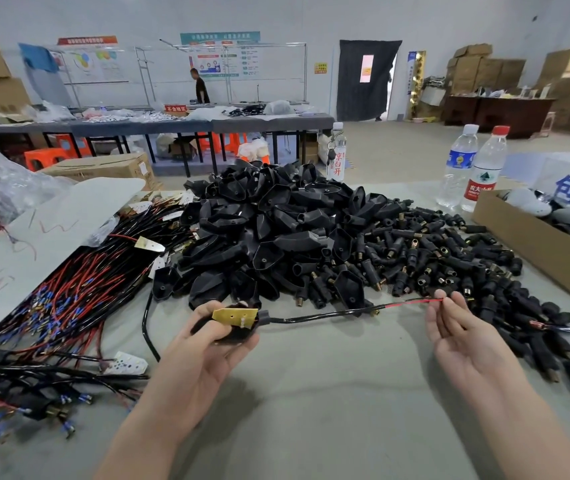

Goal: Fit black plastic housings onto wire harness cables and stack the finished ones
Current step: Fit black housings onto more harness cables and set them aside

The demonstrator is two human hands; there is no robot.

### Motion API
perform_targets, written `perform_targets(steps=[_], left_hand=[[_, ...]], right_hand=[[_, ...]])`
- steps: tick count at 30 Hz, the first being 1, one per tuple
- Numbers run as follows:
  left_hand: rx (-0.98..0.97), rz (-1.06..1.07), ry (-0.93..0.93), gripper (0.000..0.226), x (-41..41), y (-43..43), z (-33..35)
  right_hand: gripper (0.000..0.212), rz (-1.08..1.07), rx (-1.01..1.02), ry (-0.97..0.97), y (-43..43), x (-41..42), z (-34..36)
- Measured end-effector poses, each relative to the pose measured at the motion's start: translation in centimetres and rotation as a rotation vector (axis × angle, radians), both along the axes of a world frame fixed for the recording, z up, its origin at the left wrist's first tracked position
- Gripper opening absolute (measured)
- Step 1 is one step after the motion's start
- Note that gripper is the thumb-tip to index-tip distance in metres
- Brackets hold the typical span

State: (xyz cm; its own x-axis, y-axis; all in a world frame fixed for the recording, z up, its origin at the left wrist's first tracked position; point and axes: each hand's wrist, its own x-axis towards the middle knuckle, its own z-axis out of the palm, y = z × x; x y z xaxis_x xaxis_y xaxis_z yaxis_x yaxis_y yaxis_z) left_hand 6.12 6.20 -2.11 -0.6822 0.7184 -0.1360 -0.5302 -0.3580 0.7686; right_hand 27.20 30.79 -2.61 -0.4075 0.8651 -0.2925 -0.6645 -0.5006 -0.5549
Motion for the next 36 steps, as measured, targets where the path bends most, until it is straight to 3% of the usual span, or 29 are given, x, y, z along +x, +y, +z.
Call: perform_targets(steps=[2,5,7,9,14,18,22,27,33,36], left_hand=[[-0.055,0.000,-0.034,0.037,-0.5,0.0,-0.4],[-0.150,0.047,-0.061,0.033,-1.0,-0.1,-1.0],[-0.262,0.115,0.018,0.027,-1.0,0.1,-1.2],[-0.453,0.208,0.248,0.022,-0.5,0.4,-1.2],[-0.894,0.478,1.035,0.029,0.7,0.1,-1.6],[-0.744,0.547,1.402,0.026,2.3,0.5,-1.5],[-0.576,0.342,1.601,0.022,5.2,2.0,-1.9],[-0.518,0.205,1.603,0.034,6.7,3.4,-2.1],[-0.483,0.140,1.631,0.018,7.4,5.5,-2.3],[-0.508,0.098,1.561,0.013,7.6,6.8,-2.7]], right_hand=[[0.017,0.019,0.006,-0.022,0.1,0.0,-0.2],[0.020,0.041,0.047,-0.070,0.1,-0.2,-0.3],[0.023,0.024,0.086,-0.115,0.2,-0.2,-0.4],[0.024,0.005,0.127,-0.151,0.3,0.0,-0.5],[0.031,-0.001,0.177,-0.197,0.0,0.0,-0.6],[0.030,0.044,0.236,-0.226,-1.2,-0.6,-0.1],[0.025,0.171,0.345,-0.265,-4.1,-2.5,0.1],[0.028,0.302,0.437,-0.233,-6.6,-4.0,-0.2],[0.026,0.267,0.413,-0.188,-6.1,-3.9,0.0],[0.024,0.215,0.388,-0.195,-5.6,-3.6,0.0]])
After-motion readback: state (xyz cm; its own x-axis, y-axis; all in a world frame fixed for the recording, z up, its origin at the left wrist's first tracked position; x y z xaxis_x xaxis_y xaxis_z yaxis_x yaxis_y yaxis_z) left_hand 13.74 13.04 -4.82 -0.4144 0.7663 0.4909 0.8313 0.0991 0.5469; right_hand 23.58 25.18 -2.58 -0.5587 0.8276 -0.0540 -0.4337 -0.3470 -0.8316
